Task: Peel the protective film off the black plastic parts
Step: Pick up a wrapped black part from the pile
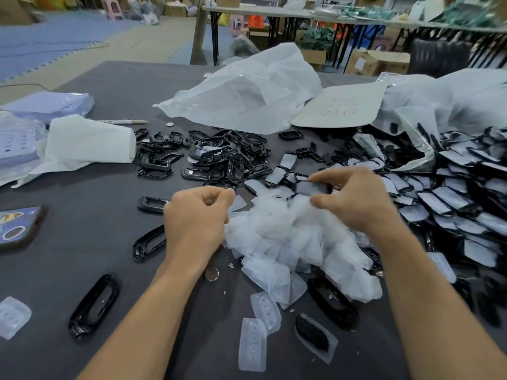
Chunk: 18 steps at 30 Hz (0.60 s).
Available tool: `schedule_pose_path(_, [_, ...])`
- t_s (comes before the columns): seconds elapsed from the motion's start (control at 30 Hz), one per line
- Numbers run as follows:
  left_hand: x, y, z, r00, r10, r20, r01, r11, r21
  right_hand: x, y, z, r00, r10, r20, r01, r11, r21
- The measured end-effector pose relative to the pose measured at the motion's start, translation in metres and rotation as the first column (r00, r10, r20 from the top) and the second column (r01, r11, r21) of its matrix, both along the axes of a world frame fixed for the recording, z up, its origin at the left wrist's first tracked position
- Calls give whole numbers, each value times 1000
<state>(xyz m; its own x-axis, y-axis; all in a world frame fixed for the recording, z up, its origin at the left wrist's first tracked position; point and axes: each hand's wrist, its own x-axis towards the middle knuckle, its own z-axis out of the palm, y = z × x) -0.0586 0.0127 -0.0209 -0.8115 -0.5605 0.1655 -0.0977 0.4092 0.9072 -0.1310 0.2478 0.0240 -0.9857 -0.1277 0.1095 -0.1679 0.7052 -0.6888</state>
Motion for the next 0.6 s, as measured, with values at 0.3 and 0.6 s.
schedule_pose_path(0.3, [-14, -16, -8, 985, -76, 153, 144, 846, -513, -8, -21, -1, 983, -136, -122, 157, 970, 183])
schedule_pose_path(0.6, [-20, -16, -17, 984, -29, 173, 131, 775, -618, -21, -98, -28, 988, 155, -4, -147, 944, 295])
